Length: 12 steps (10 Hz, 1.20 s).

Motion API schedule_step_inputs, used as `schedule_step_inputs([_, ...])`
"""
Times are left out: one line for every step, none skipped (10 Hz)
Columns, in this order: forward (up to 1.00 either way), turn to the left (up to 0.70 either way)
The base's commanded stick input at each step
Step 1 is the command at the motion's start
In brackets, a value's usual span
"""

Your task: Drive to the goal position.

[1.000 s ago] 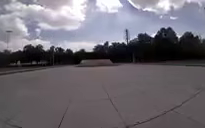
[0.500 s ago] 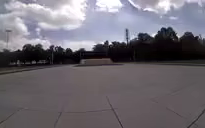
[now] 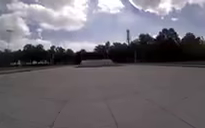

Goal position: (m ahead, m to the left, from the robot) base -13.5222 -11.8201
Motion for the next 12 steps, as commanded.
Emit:
schedule_step_inputs([0.7,0.0])
schedule_step_inputs([0.7,0.0])
schedule_step_inputs([0.7,0.0])
schedule_step_inputs([0.7,0.0])
schedule_step_inputs([0.7,0.0])
schedule_step_inputs([0.7,0.0])
schedule_step_inputs([0.7,0.0])
schedule_step_inputs([0.7,0.0])
schedule_step_inputs([0.7,0.0])
schedule_step_inputs([0.7,0.0])
schedule_step_inputs([0.7,0.0])
schedule_step_inputs([0.7,0.0])
